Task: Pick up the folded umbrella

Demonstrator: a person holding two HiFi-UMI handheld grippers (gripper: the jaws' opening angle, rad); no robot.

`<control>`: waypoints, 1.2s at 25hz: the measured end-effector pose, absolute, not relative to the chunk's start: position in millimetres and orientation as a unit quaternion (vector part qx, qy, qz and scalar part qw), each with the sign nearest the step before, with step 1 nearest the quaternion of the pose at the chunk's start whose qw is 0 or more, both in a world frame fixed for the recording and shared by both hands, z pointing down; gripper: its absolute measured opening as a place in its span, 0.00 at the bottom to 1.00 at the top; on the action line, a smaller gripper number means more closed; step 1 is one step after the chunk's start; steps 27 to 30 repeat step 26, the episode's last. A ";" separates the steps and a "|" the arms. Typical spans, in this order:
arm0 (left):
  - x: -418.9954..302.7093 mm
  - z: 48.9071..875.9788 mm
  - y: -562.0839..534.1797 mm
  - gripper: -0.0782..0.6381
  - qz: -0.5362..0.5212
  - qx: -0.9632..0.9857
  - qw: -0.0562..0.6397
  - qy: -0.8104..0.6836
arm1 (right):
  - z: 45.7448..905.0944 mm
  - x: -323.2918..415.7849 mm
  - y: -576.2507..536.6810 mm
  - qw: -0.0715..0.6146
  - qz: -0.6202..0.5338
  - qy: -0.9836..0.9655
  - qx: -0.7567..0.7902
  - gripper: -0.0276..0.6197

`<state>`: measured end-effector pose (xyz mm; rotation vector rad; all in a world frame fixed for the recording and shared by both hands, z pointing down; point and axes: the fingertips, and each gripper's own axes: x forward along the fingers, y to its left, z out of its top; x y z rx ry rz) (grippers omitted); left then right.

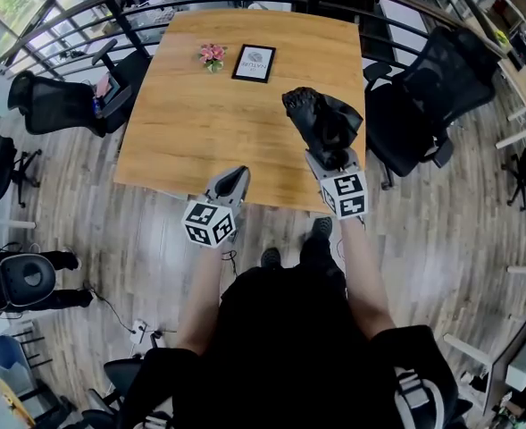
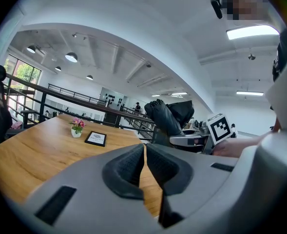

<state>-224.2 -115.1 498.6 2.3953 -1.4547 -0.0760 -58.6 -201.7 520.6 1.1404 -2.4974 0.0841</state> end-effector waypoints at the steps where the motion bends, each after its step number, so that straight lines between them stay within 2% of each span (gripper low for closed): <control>1: -223.9 499.0 -112.6 0.16 -0.026 0.843 0.169 -0.511 | 520.2 -59.1 -199.6 0.195 0.030 -0.892 0.408 0.46; 30: -229.4 504.0 -102.0 0.15 -0.017 0.840 0.170 -0.514 | 538.5 -59.5 -191.7 0.204 0.041 -0.892 0.401 0.46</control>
